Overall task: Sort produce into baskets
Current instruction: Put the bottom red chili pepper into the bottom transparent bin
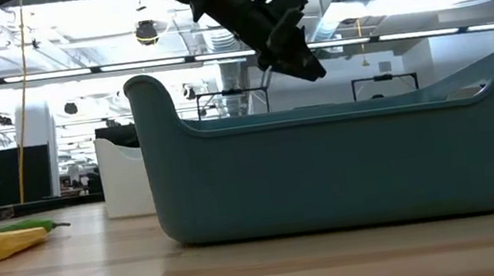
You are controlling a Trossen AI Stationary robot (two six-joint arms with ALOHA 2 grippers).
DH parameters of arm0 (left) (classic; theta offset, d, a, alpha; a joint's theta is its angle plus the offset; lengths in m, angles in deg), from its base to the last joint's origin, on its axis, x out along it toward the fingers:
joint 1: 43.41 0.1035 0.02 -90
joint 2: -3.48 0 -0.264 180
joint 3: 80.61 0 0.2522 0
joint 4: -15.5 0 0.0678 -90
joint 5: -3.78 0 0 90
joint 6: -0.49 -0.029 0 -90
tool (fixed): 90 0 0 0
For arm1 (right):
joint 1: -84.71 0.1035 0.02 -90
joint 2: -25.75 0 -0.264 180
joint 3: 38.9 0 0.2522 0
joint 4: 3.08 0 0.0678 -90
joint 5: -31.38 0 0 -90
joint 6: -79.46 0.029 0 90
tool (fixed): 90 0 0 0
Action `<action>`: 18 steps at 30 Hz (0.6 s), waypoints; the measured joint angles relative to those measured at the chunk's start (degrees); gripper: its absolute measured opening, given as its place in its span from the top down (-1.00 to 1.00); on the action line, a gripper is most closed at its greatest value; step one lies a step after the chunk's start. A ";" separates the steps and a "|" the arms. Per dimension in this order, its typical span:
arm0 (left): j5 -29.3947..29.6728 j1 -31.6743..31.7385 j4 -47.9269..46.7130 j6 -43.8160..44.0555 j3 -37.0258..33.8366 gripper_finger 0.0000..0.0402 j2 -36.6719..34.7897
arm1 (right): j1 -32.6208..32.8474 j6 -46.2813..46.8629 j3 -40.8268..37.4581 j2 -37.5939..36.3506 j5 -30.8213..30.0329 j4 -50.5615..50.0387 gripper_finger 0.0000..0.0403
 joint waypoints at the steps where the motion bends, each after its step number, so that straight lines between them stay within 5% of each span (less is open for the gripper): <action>1: 0.02 -0.13 -0.04 0.02 0.00 -0.07 0.00 | 0.42 0.00 0.00 1.15 0.02 0.14 -0.23; 18: 0.01 -1.60 -0.20 0.09 0.00 -0.07 0.00 | 1.94 -0.45 0.09 12.14 7.69 2.14 -0.21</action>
